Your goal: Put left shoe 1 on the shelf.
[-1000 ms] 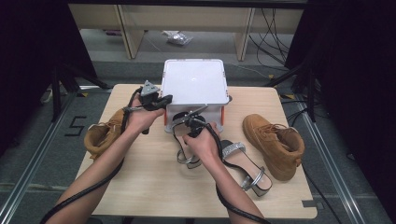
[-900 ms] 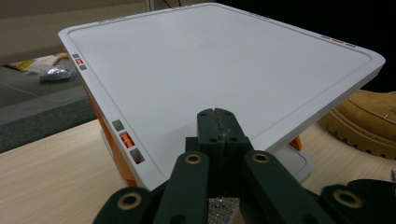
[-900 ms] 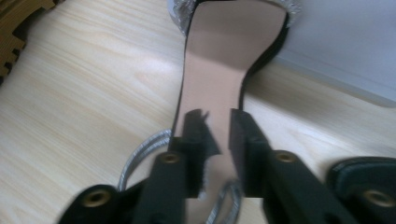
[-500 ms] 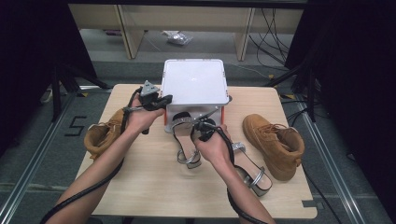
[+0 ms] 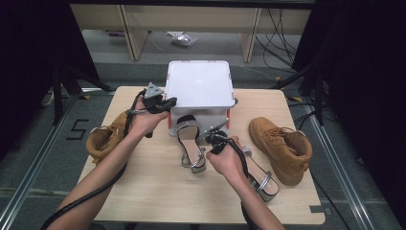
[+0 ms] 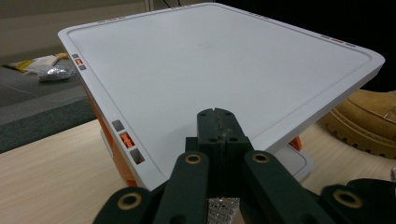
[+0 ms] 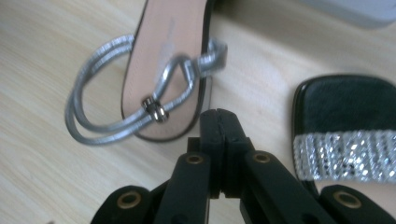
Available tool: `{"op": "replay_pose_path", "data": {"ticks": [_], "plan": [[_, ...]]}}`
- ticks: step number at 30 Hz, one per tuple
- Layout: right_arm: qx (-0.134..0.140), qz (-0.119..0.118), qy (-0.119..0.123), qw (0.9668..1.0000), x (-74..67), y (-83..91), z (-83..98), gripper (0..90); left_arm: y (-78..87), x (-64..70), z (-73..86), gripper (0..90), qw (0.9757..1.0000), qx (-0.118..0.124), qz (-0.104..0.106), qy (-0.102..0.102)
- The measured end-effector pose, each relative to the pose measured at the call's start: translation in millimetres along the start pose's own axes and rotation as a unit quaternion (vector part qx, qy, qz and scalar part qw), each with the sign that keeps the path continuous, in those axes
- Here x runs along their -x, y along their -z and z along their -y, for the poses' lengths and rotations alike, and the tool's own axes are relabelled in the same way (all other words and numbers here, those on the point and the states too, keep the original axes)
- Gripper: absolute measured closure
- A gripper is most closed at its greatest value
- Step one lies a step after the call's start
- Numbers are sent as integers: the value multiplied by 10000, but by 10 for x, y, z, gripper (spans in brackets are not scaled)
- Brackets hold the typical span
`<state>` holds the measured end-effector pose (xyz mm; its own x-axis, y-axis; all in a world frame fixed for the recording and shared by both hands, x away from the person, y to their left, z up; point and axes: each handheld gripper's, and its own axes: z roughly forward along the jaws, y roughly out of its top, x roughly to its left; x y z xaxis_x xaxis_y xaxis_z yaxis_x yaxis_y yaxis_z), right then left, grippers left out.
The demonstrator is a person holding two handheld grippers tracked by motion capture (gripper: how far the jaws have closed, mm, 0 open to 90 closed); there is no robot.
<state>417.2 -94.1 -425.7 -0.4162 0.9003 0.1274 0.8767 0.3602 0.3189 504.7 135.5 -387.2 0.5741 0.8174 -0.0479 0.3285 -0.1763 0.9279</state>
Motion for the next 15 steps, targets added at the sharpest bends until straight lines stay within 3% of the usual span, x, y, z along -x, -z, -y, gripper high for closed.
{"op": "replay_pose_path", "data": {"ticks": [1,4,6,11,15], "plan": [[-36,72,199,9998,30,-42,46,900,0,1,-1,895,10000,-5,-2,-2],[-103,47,272,9996,33,-68,91,900,-2,3,-2,895,10000,-2,2,2],[-177,-49,269,9995,31,-103,133,900,0,0,-1,895,10000,-6,2,0],[-211,26,281,9994,38,-147,198,900,-2,1,-4,895,10000,-9,4,-2],[-300,-64,297,9991,0,-187,253,900,-3,2,-4,895,10000,-6,4,-4]]}}
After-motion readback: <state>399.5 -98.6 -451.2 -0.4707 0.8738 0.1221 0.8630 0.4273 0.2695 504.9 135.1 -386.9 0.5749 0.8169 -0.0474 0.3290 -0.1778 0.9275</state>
